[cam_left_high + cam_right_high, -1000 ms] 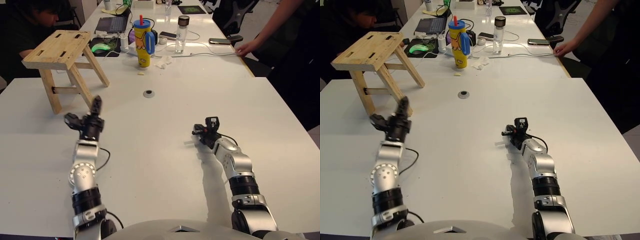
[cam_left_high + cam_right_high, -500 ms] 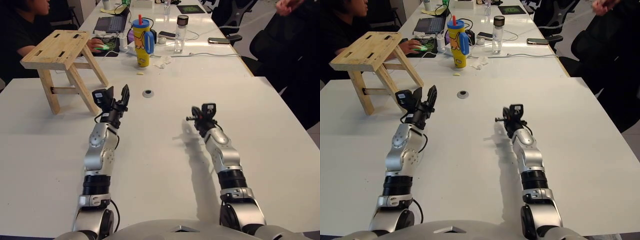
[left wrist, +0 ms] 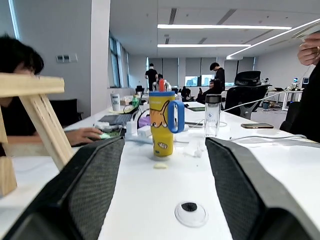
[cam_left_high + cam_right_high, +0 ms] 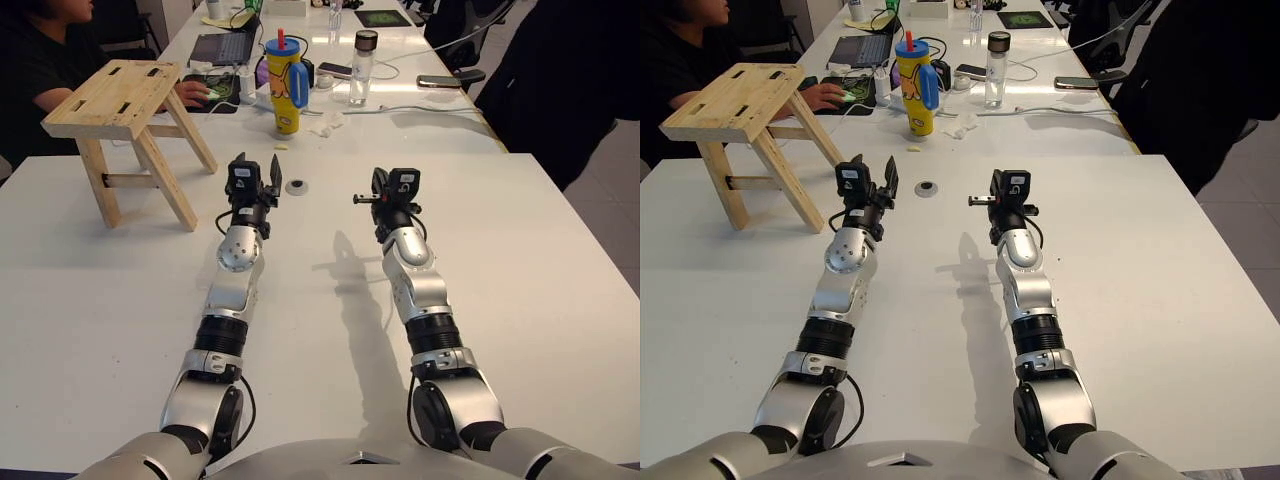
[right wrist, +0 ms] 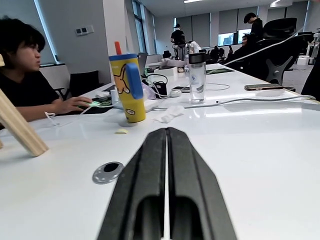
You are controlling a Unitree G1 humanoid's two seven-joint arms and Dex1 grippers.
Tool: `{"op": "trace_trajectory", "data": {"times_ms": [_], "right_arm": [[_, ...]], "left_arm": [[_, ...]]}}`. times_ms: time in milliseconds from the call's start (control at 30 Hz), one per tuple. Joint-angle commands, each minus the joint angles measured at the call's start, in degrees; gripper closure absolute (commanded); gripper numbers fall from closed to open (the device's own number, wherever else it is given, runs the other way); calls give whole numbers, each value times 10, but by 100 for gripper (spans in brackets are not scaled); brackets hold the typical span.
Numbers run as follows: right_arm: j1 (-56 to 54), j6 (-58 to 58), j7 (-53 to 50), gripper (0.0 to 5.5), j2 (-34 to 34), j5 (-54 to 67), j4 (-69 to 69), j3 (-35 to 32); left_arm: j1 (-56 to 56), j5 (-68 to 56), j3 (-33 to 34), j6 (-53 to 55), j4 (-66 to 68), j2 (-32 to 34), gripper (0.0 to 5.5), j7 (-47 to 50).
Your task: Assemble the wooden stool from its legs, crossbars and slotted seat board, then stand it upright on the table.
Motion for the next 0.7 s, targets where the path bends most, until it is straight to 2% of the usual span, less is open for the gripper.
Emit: {"op": "trace_trajectory", "data": {"times_ms": [33,433,700], "right_arm": [[12,-10,4,550,9,0,4,7],[-20,-24,26,550,-16,-7,49,7],[-39,-23,45,550,-38,-19,59,17]], "left_arm": [[-18,-4,15,-20,30,11,246,-9],[-13,20,4,-55,61,-25,246,21],[-15,56,0,-35,19,-30,246,64]]}}
